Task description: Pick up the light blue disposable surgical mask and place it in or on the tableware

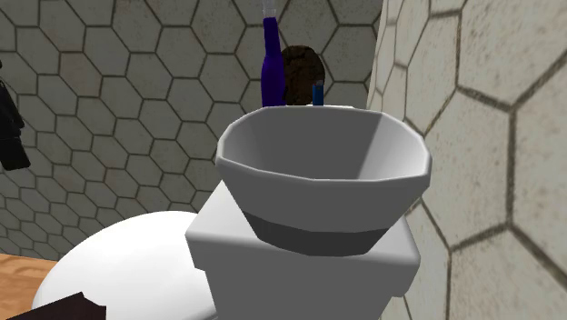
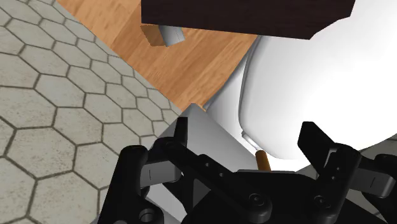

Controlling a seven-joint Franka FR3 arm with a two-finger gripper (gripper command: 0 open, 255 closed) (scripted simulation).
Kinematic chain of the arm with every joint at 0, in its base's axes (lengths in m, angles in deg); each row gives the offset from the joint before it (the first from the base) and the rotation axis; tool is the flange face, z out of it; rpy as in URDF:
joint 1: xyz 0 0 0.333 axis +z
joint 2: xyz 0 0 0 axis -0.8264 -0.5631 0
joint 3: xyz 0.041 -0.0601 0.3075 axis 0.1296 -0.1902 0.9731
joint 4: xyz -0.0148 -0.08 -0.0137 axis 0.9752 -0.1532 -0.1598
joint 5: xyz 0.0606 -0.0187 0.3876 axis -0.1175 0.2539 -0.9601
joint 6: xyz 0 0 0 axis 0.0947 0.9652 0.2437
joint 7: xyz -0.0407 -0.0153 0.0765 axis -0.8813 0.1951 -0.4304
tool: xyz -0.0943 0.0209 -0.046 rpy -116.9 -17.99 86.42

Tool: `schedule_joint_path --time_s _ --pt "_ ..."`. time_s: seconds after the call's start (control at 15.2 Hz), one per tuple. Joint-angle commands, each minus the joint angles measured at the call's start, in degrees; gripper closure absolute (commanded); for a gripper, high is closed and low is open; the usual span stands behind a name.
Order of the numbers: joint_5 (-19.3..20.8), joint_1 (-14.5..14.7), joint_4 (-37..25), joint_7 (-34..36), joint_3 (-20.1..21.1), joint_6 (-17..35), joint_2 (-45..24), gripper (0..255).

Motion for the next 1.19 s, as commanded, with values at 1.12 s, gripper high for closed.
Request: schedule_joint_path --time_s 1.12 --pt "12.4 3.6 -16.5 -25.6 -4.9 24.0 -26.6 0"
